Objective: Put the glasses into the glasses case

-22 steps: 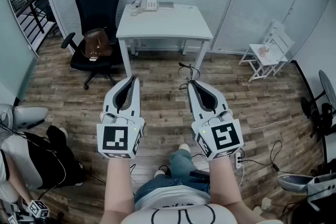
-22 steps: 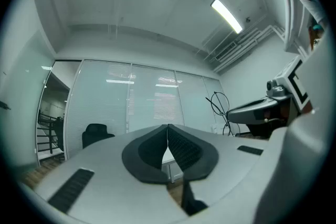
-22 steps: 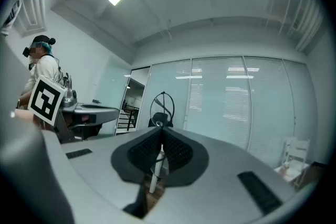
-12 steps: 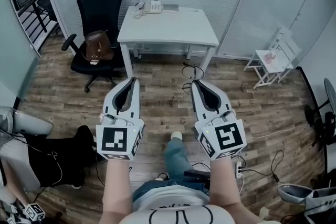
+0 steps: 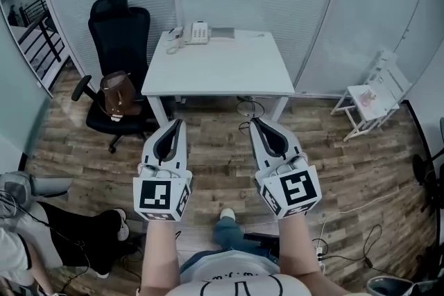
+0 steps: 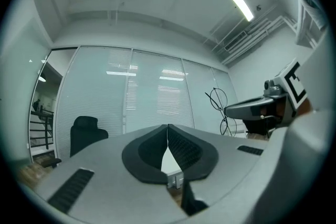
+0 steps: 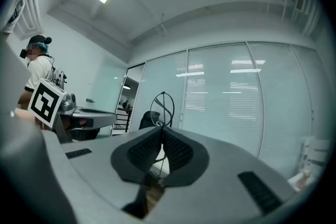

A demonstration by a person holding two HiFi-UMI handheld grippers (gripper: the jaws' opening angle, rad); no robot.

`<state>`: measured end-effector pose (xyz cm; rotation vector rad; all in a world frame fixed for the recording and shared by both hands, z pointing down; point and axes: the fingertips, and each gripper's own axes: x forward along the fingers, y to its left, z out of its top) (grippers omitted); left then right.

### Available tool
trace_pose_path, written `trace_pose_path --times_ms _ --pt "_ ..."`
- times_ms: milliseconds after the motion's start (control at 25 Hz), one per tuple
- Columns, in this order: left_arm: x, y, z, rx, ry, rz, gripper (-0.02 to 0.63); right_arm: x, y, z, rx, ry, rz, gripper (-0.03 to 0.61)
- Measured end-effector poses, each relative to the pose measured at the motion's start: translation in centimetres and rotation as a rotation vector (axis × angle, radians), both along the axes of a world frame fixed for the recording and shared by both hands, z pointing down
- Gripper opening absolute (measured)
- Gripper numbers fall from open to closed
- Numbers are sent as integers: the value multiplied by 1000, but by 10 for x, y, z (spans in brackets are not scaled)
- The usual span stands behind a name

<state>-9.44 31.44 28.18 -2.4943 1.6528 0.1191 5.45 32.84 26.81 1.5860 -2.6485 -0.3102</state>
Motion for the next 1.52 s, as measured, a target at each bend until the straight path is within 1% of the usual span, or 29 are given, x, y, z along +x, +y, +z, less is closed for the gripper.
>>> trace_pose_path --times_ms 160,320,520,680,800,920,1120,1280,1360,1520 --pt "33 -82 -12 -2 -4 -4 18 27 -82 -10 -7 4 -13 20" --pt "58 -137 -14 0 -20 15 18 49 -138 -7 -17 1 -8 20" --pt "74 -195 -8 -18 -43 34 18 61 -193 -3 -25 -13 2 20" --pt "81 -255 -7 -29 -32 58 18 69 -255 1 -44 -11 16 20" --pt "76 -305 -1 -39 -28 60 18 71 -303 6 -56 -11 38 20" --pt "63 -353 3 -36 -7 52 18 67 -347 12 -55 -6 54 20" --pt "44 -454 9 -47 15 44 18 59 -441 14 -61 20 82 20" --pt "30 -535 14 -63 -10 54 18 50 -523 14 -75 43 107 20" --pt "22 -575 14 -67 -10 62 18 46 -563 16 -84 50 120 20" --pt "14 -631 14 -75 -12 85 18 39 -623 25 -114 67 141 20"
